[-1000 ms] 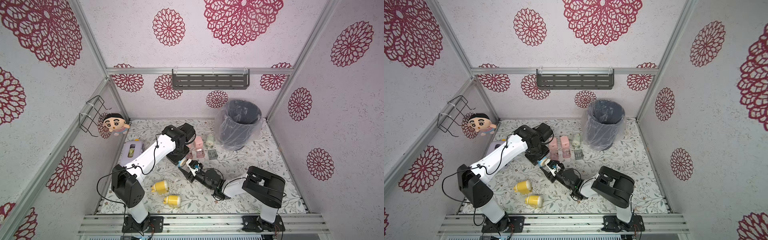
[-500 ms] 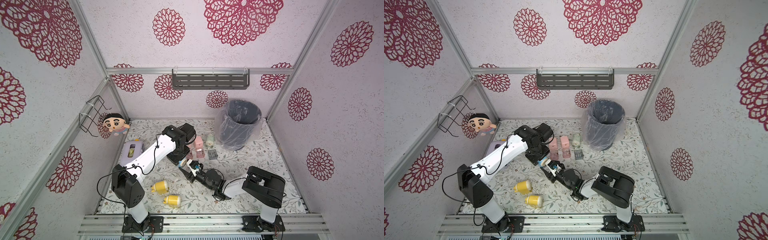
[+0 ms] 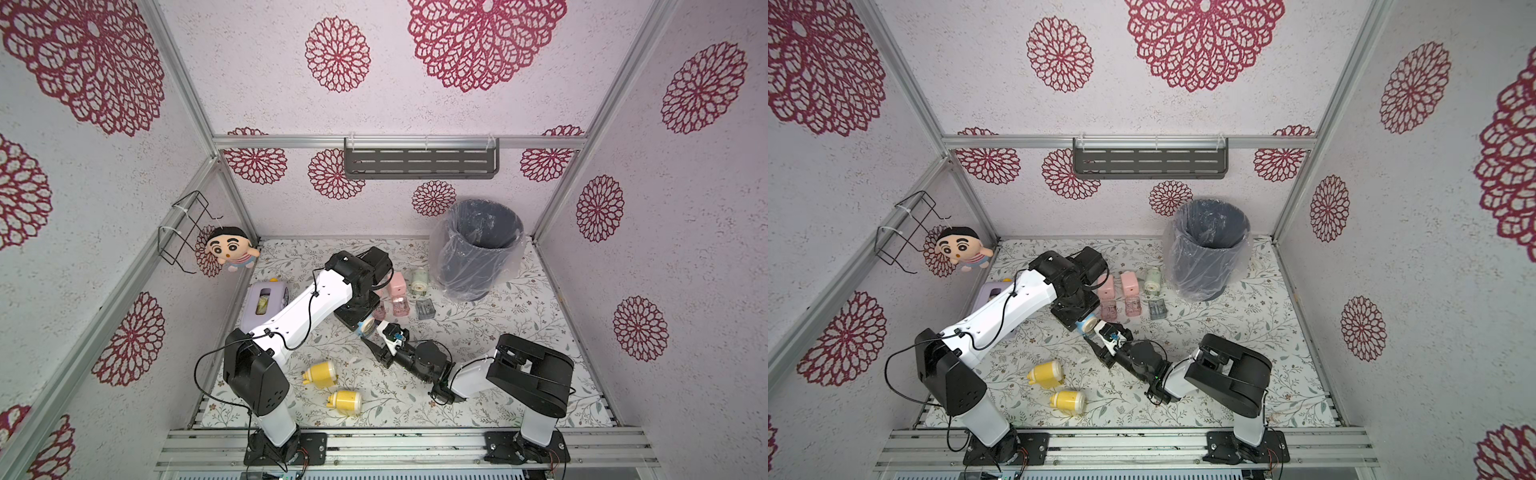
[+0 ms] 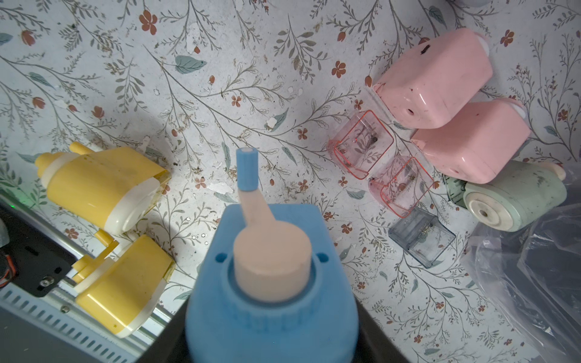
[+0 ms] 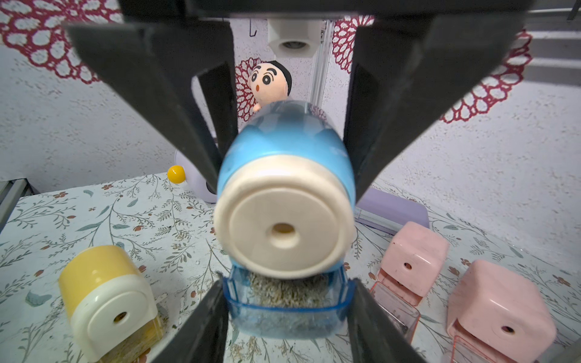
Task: Take out the pencil sharpener tray and clean the shavings
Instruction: Open the container of the pencil sharpener.
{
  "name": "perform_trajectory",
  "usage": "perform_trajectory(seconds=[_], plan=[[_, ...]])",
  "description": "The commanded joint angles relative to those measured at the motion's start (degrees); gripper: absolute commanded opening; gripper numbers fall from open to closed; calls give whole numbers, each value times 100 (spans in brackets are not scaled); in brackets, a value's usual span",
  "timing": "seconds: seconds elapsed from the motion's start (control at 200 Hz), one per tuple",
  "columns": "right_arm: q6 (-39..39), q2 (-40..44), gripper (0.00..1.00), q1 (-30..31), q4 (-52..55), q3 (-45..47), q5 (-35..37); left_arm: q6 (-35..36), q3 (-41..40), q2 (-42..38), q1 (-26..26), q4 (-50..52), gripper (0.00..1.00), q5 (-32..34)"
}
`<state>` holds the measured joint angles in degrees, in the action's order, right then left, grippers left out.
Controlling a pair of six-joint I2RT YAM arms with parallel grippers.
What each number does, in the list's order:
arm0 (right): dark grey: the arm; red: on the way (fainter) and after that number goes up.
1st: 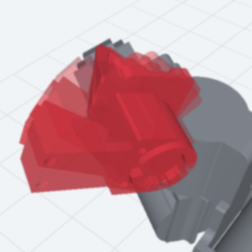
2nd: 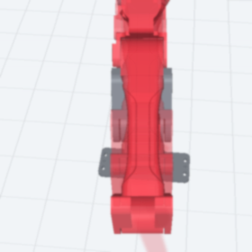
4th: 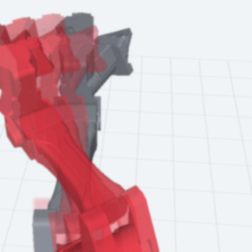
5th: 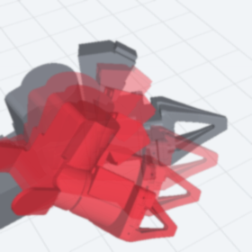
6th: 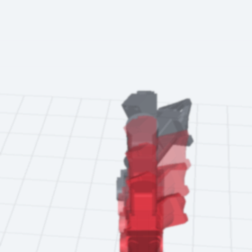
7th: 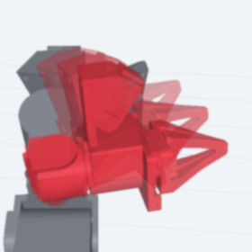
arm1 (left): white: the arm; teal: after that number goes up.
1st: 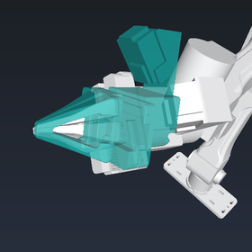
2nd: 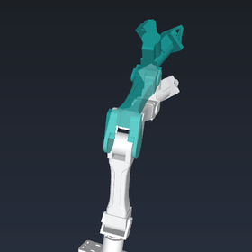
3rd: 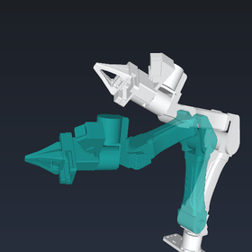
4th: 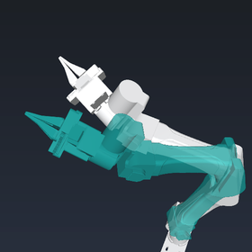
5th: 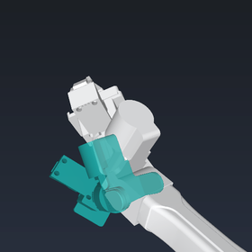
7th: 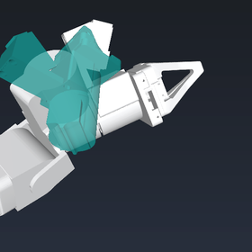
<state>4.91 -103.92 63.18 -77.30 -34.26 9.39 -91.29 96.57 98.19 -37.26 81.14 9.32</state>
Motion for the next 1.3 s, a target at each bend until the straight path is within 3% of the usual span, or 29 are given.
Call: perform_trajectory(seconds=[0.0,0.12,0.205,0.3,0.55,0.871,1.141,1.291], plan=[[-17,246,51,28,-119,25,125,15,83,-22,-5,37,23,143],[-16,194,53,28,-102,-31,140,29,89,-16,-1,11,23,107],[-24,107,68,31,-91,-89,202,22,89,-11,-1,-6,23,85],[-39,-15,77,28,-121,-150,259,21,90,-11,-1,0,23,88],[-115,-203,80,14,-155,-307,276,14,54,-2,-2,-6,22,95],[-125,-242,72,-16,-145,-371,240,13,25,4,-1,-44,23,71],[-110,-214,53,-60,-76,-398,169,15,23,23,-1,-69,22,59],[-104,-99,50,-59,-24,-313,136,-4,21,-2,14,-80,23,141]])
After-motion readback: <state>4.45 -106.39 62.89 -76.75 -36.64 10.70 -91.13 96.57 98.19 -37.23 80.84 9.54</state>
